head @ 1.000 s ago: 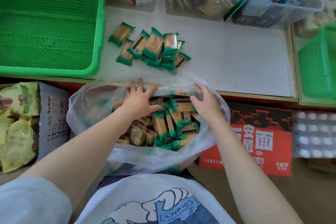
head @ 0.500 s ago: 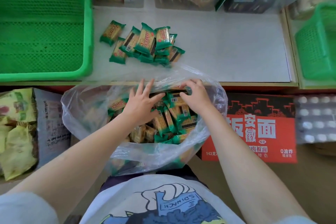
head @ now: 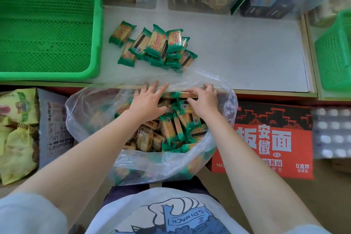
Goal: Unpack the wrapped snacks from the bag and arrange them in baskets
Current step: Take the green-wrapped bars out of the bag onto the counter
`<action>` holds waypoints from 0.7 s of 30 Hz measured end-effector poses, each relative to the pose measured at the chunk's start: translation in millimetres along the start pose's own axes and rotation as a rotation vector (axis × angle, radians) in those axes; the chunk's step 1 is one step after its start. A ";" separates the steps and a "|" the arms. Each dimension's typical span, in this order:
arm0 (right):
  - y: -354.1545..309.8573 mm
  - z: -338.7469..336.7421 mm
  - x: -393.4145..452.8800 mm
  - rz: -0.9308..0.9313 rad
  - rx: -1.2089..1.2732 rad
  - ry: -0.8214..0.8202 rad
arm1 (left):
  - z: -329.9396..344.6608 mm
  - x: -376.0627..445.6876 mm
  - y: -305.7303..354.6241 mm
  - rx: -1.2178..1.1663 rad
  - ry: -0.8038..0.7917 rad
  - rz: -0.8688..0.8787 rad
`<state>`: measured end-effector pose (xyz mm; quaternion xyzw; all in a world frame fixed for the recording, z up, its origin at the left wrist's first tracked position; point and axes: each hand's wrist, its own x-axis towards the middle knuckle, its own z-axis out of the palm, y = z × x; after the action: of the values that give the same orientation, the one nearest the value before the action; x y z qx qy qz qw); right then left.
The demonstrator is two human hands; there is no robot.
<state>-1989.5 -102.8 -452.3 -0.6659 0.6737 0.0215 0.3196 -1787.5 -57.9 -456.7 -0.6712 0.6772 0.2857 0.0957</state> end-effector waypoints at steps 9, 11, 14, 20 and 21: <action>1.0 -18.3 -11.8 0.017 0.310 0.001 | 2.8 1.5 -3.0 -0.104 -0.056 -0.034; 0.3 -30.5 -21.3 -0.008 0.376 0.039 | 2.9 0.8 -2.2 -0.122 -0.077 -0.039; -10.7 -46.3 -26.5 0.088 0.709 0.051 | 2.6 1.4 -1.0 -0.147 -0.093 -0.049; -53.6 -56.0 9.9 0.165 0.896 -0.124 | 3.0 2.2 -0.5 -0.163 -0.091 -0.058; -61.9 -56.9 16.3 0.121 0.982 -0.145 | 2.9 2.8 -0.3 -0.168 -0.096 -0.066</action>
<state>-1954.5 -150.0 -390.1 -0.3932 0.6179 -0.2336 0.6396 -1788.1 -58.8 -460.6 -0.6842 0.6232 0.3701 0.0809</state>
